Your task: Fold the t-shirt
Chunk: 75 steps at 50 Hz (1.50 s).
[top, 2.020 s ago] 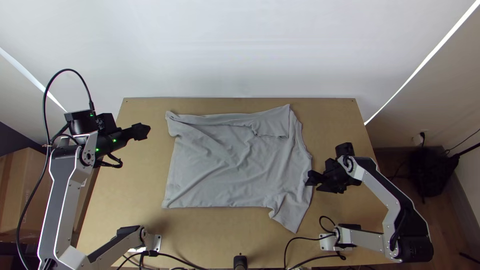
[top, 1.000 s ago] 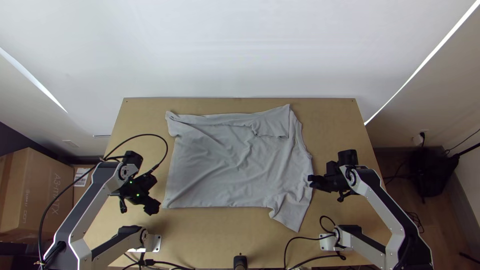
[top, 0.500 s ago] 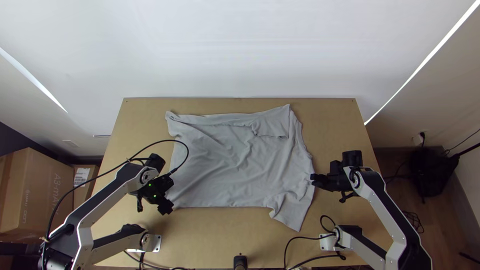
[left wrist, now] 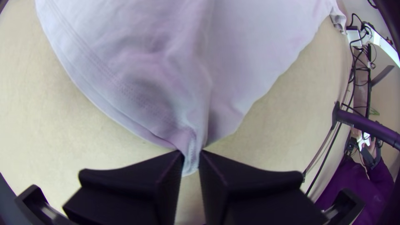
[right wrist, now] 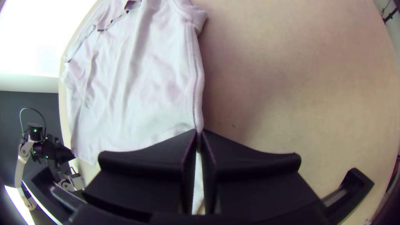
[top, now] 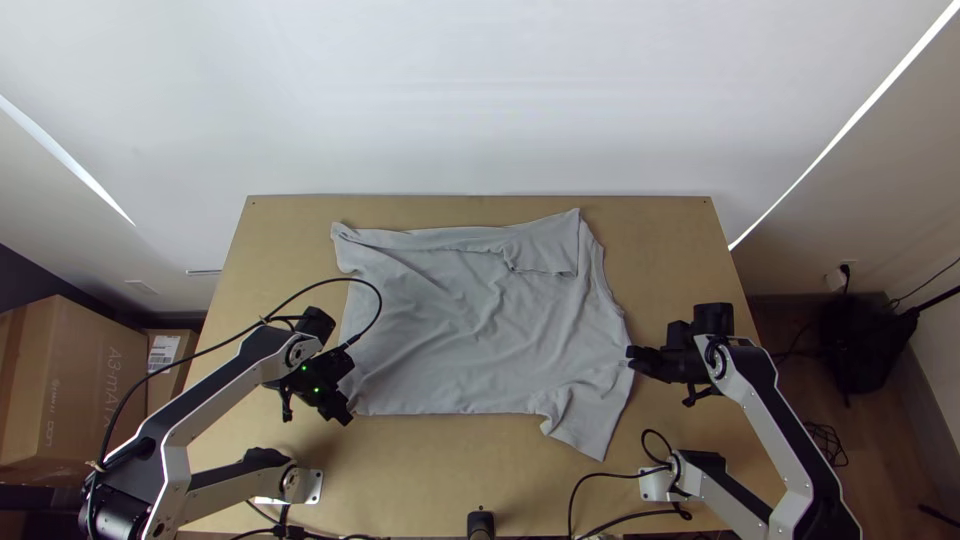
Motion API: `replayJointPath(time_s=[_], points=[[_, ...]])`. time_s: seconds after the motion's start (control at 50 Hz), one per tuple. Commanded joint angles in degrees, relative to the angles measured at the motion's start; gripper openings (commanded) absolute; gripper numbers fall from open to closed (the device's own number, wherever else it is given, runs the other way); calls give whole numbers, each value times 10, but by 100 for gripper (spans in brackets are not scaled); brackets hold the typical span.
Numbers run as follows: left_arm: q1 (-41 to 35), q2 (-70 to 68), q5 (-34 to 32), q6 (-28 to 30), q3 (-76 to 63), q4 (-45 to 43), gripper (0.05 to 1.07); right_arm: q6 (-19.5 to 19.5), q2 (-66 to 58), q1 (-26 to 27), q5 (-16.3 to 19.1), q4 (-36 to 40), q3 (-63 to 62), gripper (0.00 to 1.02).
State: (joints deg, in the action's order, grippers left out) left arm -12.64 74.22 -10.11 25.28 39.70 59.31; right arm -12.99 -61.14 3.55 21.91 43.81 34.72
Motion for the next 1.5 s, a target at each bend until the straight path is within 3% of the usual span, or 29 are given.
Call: replayJointPath(time_s=[0.0,0.26,0.42,0.6,0.74,0.8,0.94,1.24,1.34,1.48], points=[[17,-12,-11,-3,-8,-7,8,7,8,22,-2,5,-14,2],[157,-28,-38,-7,61,-22,8,55,3,115,-2,-7,-12,2],[220,-46,-66,-56,90,-96,8,46,43,116,1,-8,16,2],[202,-97,-63,-139,139,-163,8,-7,104,36,12,-80,76,2],[169,-109,-3,-223,206,-219,8,-39,69,-19,12,-119,170,2],[158,-107,23,-232,235,-236,8,-50,31,-31,11,-133,221,2],[157,-76,79,-252,308,-290,8,-53,-58,-31,9,-150,337,2],[166,16,131,-262,492,-308,8,-55,-216,-26,-2,-172,584,2],[156,19,158,-264,538,-351,8,-73,-245,-26,-49,-191,673,2],[155,19,185,-285,631,-365,8,-93,-256,-22,-79,-191,802,2]])
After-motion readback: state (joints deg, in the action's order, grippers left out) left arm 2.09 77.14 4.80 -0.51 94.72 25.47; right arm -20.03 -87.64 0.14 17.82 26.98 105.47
